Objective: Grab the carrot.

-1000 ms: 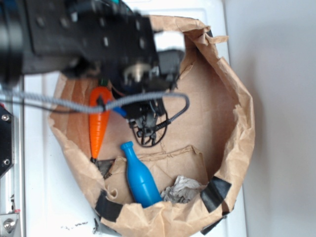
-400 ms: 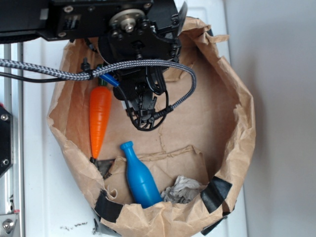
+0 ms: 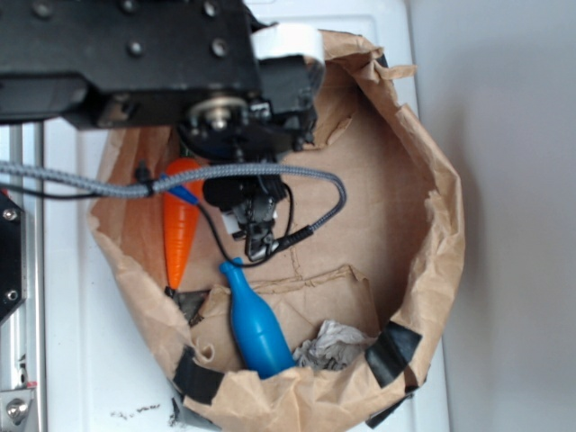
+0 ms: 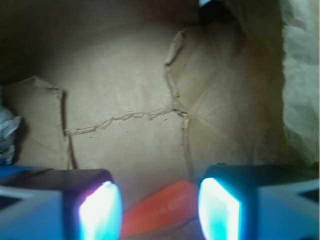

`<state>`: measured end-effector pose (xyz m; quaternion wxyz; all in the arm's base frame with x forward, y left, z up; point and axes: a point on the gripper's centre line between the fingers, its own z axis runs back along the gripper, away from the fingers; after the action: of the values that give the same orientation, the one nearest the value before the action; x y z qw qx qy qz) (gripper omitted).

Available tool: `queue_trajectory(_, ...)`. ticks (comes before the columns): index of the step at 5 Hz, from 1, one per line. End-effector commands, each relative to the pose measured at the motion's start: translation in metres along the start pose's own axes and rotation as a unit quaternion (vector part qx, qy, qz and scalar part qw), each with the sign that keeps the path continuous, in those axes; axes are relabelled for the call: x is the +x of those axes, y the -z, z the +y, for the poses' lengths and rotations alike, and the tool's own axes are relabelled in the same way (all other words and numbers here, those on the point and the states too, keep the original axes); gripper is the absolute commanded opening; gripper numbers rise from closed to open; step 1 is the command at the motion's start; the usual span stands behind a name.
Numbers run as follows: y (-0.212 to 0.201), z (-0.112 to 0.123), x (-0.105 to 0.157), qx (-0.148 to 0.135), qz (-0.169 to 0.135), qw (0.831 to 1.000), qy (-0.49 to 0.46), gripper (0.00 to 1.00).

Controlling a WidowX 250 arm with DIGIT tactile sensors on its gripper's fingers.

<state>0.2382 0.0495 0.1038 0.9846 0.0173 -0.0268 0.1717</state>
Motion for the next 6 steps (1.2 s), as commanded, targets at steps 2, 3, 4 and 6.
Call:
queue_trajectory(2, 0.013, 0.008, -0.01, 0.031, 0.041, 0.998, 0.028, 1.0)
queue_trajectory(3, 0.013, -0.009, -0.01, 0.093, 0.077, 0.993, 0.009, 1.0)
queue_trajectory(4, 0.013, -0.009, -0.01, 0.093, 0.077, 0.993, 0.009, 1.0)
queue_trajectory(6, 0.025, -0.012, -0.011, 0.031, 0.079, 0.994, -0.064, 1.0)
